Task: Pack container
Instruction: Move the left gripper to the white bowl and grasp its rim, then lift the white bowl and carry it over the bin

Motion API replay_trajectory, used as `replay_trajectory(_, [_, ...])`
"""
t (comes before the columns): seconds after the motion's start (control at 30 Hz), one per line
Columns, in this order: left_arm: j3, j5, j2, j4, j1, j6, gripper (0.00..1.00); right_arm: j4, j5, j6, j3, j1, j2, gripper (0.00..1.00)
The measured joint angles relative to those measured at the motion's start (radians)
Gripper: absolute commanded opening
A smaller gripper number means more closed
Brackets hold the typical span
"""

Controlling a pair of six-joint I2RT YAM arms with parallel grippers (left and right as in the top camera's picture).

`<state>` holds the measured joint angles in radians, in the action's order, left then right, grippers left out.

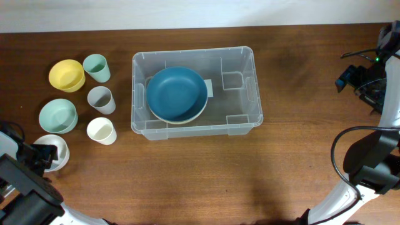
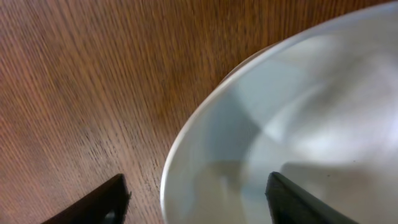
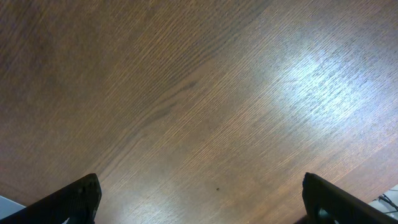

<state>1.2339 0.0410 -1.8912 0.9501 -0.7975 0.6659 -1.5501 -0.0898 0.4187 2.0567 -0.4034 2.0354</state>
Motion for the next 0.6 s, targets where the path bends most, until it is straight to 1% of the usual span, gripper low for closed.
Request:
replay_trajectory(0.03, [0.000,-0.001,0.000,-0.001,0.000,0.005,0.52,0.000,0.000,0.000,0.000,0.000,0.000,0.99])
replay_trajectory(0.13, [0.000,0.000,0.000,-0.009,0.000,0.005,0.51,0.000,0.000,0.000,0.000,0.000,0.000,0.99])
replay_trajectory(0.3, [-0.008,0.000,0.000,-0.032,0.000,0.005,0.42,0.000,0.000,0.000,0.000,0.000,0.000,0.99])
replay_trajectory(0.33, [-0.009,0.000,0.000,-0.032,0.000,0.005,0.39,0.000,0.000,0.001,0.000,0.000,0.000,0.99])
replay_trajectory(0.37, [-0.010,0.000,0.000,-0.032,0.000,0.005,0.33,0.000,0.000,0.000,0.000,0.000,0.000,0.99])
replay_trajectory(0.47, [-0.013,0.000,0.000,-0.032,0.000,0.006,0.22,0.000,0.000,0.000,0.000,0.000,0.000,0.99])
replay_trajectory(0.53, [-0.013,0.000,0.000,-0.032,0.000,0.005,0.11,0.000,0.000,0.001,0.000,0.000,0.000,0.99])
replay_trajectory(0.6, [-0.013,0.008,0.000,-0.030,0.000,0.008,0.03,0.000,0.000,0.000,0.000,0.000,0.000,0.99])
